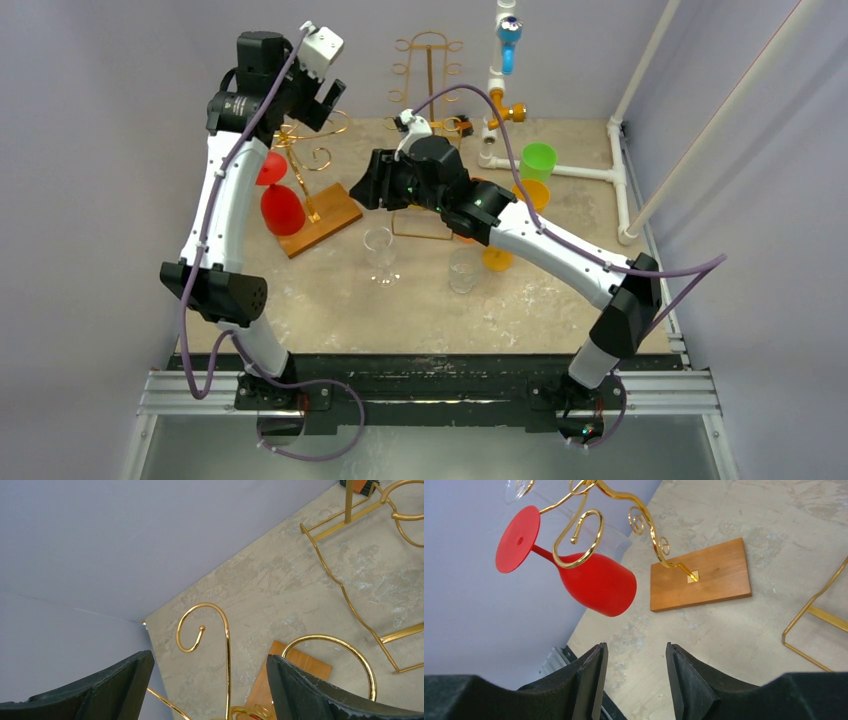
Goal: Place the wine glass upside down on the wine glass rack
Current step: Adjust the wine rack at the center of the board, then pick up the wine glass at the center of the board.
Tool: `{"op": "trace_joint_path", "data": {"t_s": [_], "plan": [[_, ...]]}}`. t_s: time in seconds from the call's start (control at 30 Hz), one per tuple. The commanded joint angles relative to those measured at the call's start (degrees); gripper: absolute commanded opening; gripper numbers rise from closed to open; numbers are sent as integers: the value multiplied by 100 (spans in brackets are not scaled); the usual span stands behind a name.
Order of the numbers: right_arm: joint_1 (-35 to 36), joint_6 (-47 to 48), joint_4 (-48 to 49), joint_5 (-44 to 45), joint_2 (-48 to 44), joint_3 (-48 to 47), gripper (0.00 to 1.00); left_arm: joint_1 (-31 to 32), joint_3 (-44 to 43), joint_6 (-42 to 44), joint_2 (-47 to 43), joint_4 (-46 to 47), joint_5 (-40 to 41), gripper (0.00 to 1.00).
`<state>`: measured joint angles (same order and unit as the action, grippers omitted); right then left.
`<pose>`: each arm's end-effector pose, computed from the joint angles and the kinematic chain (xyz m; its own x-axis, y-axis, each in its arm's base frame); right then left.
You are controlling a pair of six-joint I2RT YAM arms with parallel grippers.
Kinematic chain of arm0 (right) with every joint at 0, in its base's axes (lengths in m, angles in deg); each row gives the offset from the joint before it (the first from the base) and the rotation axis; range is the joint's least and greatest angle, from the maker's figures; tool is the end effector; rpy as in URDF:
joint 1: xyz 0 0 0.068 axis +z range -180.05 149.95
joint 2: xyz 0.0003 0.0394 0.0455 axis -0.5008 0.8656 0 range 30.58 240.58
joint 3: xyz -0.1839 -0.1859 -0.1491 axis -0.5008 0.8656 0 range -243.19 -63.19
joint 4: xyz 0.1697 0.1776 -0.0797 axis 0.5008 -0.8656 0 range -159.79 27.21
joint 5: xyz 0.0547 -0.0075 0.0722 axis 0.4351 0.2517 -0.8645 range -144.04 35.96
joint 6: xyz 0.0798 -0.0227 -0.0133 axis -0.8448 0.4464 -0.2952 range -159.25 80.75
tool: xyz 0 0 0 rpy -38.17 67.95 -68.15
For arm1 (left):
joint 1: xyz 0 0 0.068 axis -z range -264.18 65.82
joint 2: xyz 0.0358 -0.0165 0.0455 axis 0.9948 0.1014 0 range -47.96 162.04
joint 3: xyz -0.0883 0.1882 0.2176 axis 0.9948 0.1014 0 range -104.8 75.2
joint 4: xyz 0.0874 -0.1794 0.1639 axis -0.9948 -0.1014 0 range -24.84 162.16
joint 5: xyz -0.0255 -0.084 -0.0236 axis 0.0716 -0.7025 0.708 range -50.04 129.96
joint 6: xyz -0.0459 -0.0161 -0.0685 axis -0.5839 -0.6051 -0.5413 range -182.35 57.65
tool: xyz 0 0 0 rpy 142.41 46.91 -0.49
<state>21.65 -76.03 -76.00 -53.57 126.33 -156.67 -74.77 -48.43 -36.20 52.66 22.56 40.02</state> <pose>0.2703 0.3413 0.4160 -0.5994 0.2069 -0.7732 -0.5257 0.6267 0.5752 0.3995 -0.0661 0.4850 -0.3248 0.5006 -0.8024 0.3406 0.8534 0.3945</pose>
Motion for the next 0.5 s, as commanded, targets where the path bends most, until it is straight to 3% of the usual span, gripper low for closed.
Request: {"op": "trace_joint_path", "data": {"t_s": [0.0,0.13,0.47], "plan": [[-53,166,-83,-2,-160,92,55,-1,88,-399,-316,-573,864,90],[-59,275,-195,123,-223,144,54,0,-41,-400,-350,-650,891,87],[-73,694,-748,465,-451,760,54,-1,-620,-378,-696,-1069,867,67]]}}
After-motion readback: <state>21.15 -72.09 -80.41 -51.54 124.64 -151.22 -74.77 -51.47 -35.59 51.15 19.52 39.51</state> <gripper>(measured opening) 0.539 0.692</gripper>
